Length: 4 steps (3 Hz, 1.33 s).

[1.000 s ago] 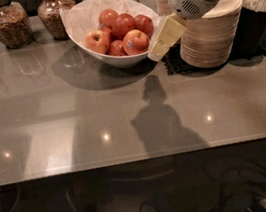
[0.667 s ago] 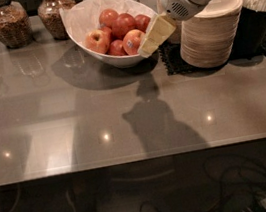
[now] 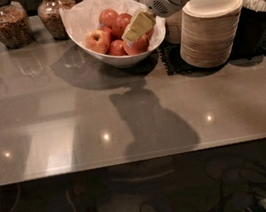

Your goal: Pick apple from white bowl

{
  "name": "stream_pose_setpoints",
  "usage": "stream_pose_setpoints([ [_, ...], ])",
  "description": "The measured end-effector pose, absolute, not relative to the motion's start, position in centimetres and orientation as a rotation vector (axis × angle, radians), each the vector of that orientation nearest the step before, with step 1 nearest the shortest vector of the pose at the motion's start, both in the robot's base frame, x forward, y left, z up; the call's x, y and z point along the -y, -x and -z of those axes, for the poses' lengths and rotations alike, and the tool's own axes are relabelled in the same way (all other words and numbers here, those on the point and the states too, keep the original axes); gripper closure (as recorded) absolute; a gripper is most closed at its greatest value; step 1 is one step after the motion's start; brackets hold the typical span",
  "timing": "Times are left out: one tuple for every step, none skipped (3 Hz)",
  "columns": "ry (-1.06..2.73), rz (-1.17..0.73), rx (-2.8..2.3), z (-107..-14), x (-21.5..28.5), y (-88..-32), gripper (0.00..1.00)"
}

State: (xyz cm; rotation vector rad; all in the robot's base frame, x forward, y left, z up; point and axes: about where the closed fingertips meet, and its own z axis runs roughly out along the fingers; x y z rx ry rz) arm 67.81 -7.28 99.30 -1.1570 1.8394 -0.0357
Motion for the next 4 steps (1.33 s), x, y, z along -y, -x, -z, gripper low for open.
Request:
stream_pose_setpoints([
  [1.132,0.019,-1.879,-98.5,6.6,-69.0,0.43],
  [1.1,-0.013,-1.95,-97.0,6.4,-69.7,0.6],
  [1.074,-0.047,-2.009,-95.7,6.3,-70.1,0.48],
  [1.054,-0.081,-2.051,-94.7,6.2,-70.2,0.31],
])
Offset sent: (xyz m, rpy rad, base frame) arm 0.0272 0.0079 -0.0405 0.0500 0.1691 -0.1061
